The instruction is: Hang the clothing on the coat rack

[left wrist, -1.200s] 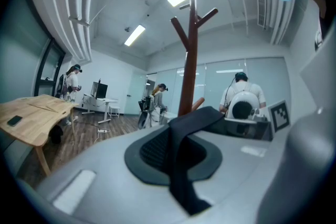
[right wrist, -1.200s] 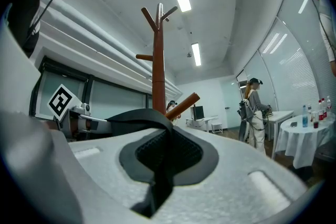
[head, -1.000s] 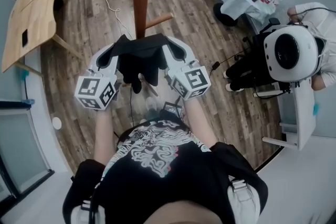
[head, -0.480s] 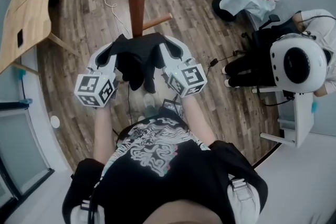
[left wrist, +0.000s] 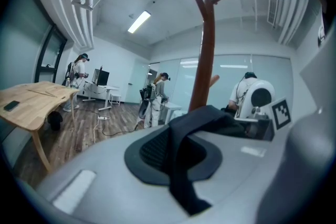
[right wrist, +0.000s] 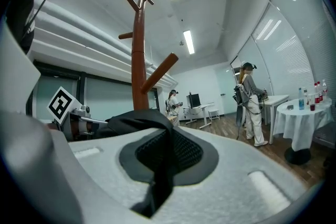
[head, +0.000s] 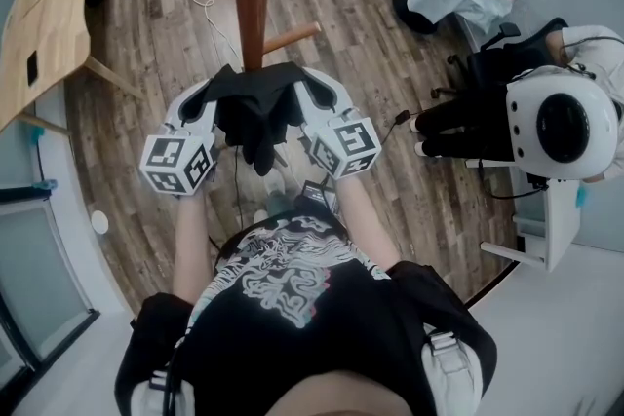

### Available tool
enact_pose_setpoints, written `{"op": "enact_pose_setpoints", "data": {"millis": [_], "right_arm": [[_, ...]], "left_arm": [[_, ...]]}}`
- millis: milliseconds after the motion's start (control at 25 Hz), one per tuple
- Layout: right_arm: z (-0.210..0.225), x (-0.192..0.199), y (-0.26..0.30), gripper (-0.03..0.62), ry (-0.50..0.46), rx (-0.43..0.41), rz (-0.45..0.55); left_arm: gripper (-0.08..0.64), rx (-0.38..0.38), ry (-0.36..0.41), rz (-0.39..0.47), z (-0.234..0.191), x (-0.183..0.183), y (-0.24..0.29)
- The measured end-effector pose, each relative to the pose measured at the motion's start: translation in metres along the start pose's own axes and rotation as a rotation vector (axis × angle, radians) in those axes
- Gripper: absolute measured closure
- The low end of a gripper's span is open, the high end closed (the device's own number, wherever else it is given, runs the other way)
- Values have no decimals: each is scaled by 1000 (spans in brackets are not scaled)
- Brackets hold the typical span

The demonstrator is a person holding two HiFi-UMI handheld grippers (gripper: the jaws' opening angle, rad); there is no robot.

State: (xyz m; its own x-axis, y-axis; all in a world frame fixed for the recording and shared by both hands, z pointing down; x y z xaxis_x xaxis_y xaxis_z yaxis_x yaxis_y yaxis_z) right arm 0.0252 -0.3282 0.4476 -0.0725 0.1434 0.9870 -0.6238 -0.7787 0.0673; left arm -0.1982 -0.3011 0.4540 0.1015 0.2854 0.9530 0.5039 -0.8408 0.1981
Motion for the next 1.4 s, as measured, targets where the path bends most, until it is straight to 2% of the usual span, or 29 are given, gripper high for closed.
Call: {"op": "enact_pose_setpoints", "data": {"millis": [840,1120,1400], "right_arm": [[4,34,-4,575,52,10,-63],[-1,42,-3,574,75,10,-58],[-2,42,-11,574,101,-34,-25]], "left_arm": [[555,29,-55,-55,1,39,9],[555,39,-61,-63,2,46,8],[554,72,-64,-47,9,49,5]]}}
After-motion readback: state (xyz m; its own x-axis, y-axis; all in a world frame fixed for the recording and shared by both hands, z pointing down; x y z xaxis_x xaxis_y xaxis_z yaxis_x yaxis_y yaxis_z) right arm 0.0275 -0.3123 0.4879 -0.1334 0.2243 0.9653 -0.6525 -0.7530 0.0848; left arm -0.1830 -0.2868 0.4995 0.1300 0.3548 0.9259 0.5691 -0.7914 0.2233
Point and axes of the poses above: the fingertips, and each gripper's own axes: y forward along the fingers, z to its right, x out of its underside, the point moved 7 cm from there along -y, backward along the fingers, and after that the axes turned 2 degrees about x, right-handed, at the moved point
